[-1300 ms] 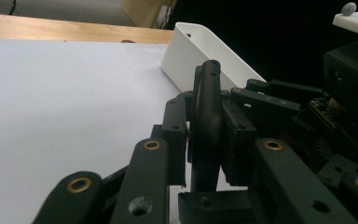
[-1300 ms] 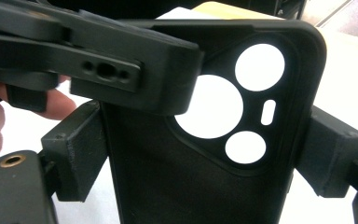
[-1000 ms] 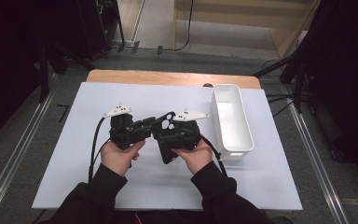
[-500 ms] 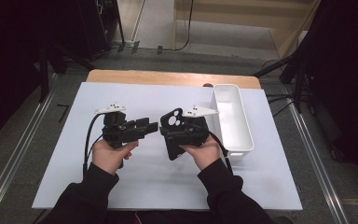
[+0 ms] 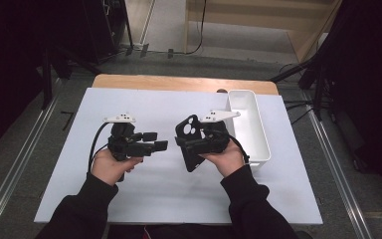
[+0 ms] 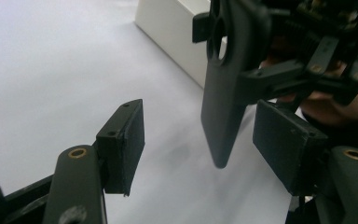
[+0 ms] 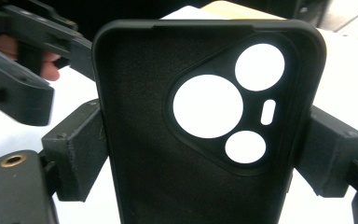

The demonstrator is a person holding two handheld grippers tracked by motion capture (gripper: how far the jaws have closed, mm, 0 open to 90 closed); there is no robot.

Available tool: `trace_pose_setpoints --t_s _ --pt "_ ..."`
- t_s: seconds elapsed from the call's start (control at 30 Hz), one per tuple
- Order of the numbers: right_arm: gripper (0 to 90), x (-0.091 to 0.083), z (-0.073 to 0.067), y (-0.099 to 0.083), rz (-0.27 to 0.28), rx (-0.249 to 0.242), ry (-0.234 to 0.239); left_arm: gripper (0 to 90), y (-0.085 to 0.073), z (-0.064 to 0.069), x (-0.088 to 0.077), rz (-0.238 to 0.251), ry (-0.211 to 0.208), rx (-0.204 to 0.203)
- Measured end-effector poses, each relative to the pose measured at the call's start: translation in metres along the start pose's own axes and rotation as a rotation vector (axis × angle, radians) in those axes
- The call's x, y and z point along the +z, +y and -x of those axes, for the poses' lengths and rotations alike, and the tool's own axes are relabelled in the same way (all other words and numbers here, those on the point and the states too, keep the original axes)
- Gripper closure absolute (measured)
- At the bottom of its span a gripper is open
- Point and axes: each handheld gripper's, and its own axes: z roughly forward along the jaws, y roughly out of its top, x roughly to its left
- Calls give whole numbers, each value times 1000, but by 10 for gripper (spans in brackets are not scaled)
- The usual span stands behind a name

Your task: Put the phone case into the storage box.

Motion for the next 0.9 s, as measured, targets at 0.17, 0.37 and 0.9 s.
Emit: trace_pose_setpoints --t_s 0.17,0.37,0.9 --pt "122 -4 2 1 -4 -24 58 336 -6 -2 0 -31 -13 33" --pt "122 -7 3 0 -22 -47 106 336 -17 -4 2 -54 -18 84" --pt "122 -16 9 -2 -37 -51 153 335 -47 -12 0 -130 2 163"
